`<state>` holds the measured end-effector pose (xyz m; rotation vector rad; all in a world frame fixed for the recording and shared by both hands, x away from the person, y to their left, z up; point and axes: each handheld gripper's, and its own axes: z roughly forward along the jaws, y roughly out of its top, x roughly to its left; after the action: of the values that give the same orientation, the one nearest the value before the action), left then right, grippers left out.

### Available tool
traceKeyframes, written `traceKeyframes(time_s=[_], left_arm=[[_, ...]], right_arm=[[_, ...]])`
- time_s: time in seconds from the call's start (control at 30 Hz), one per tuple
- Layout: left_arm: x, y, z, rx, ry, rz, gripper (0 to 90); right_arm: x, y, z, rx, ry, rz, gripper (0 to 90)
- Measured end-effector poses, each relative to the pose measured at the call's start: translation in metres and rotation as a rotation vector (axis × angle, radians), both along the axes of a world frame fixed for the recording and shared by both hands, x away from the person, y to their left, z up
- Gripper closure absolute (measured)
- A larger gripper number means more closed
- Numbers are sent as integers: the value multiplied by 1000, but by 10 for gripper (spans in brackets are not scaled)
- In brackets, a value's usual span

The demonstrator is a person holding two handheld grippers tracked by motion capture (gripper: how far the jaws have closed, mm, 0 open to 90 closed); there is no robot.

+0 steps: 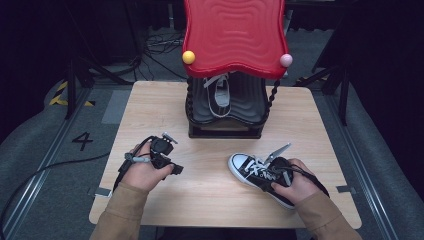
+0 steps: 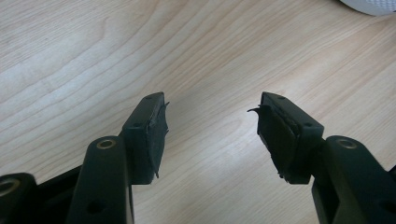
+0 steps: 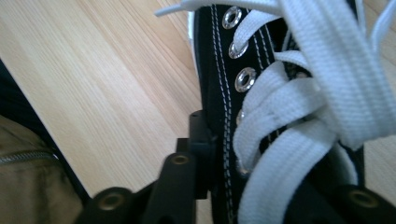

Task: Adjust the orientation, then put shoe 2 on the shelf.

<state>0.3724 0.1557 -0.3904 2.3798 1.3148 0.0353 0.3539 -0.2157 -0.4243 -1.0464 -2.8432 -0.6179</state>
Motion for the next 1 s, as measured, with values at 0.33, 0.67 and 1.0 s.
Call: traceKeyframes(time_s=[0.33,0.67,1.0], left_arm=[[3,20,6,-23,-20,16,422],[9,40,13,-57,-42,38,418],[16,43,9,-75,-35,27,415]], right_arm=[[-6,11,21,11,-39,-60,867],[-7,15,69,33,-67,-95,866],[6,30,109,48,-127,-143,866]])
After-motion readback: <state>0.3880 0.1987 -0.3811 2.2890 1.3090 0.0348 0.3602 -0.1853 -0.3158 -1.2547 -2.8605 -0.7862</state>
